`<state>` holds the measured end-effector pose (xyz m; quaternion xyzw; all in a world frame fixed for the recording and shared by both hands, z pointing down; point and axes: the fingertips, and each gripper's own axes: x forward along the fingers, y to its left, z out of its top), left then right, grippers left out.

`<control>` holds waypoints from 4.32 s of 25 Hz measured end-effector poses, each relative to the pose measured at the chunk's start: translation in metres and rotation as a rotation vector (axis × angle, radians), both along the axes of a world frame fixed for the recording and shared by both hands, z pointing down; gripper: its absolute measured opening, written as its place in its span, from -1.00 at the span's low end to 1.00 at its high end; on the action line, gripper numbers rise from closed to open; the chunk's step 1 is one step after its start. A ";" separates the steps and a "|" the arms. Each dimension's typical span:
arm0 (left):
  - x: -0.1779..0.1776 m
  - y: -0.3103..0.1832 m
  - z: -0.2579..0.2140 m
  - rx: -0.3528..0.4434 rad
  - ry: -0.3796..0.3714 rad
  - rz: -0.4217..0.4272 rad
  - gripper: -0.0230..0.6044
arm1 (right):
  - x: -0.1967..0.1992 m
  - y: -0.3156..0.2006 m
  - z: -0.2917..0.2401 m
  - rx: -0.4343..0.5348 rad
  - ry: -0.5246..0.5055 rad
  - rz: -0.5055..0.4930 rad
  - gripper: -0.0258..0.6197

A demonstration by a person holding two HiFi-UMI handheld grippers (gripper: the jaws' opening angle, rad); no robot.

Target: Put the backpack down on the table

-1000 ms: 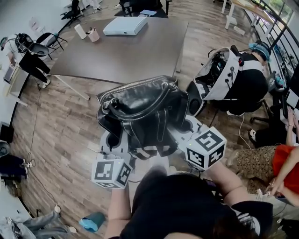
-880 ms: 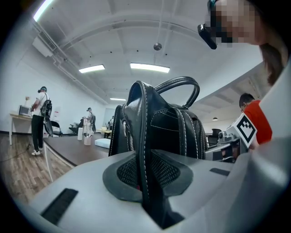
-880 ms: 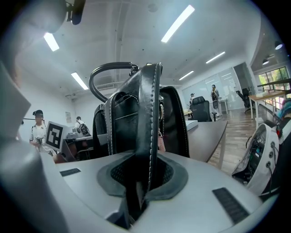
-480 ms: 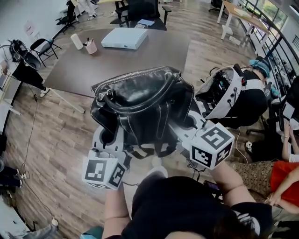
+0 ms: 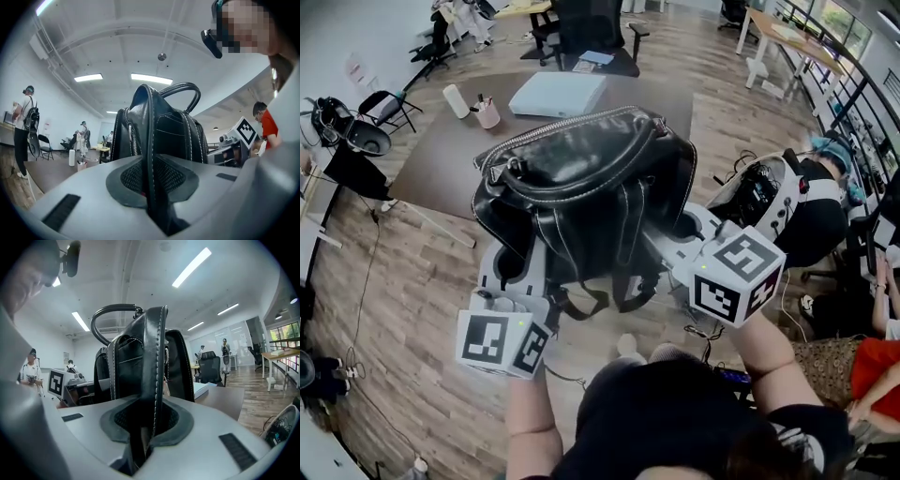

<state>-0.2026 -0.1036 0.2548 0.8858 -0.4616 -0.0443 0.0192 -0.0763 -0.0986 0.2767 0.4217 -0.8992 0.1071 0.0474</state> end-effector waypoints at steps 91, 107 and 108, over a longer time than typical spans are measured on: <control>0.129 -0.394 0.163 -0.185 -0.040 -0.345 -0.43 | 0.137 -0.453 0.165 -0.094 0.060 -0.272 -0.40; 0.111 -0.342 0.152 -0.179 -0.015 -0.327 -0.29 | 0.184 -0.425 0.150 -0.089 0.071 -0.062 -0.27; 0.109 -0.338 0.150 -0.175 -0.012 -0.329 -0.30 | 0.186 -0.420 0.147 -0.086 0.070 -0.051 -0.28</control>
